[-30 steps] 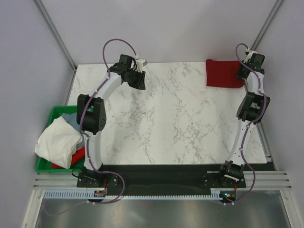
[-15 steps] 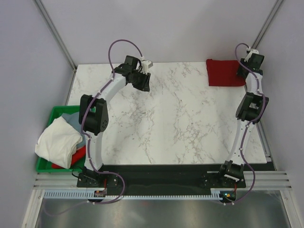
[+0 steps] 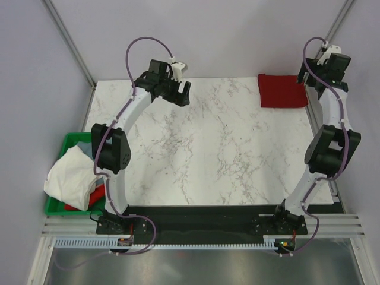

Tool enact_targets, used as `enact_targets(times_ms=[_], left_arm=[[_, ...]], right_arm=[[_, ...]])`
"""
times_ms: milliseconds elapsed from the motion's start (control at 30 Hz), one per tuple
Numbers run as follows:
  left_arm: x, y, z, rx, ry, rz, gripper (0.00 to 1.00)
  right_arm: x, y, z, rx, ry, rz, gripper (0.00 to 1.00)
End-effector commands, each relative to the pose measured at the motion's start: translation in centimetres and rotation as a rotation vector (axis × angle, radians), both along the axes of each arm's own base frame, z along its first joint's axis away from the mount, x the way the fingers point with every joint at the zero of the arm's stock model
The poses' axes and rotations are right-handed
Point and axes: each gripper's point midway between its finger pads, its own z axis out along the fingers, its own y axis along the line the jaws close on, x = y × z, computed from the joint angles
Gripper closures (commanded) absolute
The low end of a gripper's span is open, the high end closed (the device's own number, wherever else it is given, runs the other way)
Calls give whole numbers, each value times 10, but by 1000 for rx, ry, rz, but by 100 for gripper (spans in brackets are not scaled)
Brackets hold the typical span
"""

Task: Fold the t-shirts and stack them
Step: Reset both grippers

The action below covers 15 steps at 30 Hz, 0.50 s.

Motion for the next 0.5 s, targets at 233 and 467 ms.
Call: enact_targets(times_ms=[233,467], left_arm=[[0,26,80,-50,-161,172,0],[-33,42,101,-1,-224,117,0]], right_arm=[[-100,180,5,60,73,326,2],[-160,236,8,145,84,376,2]])
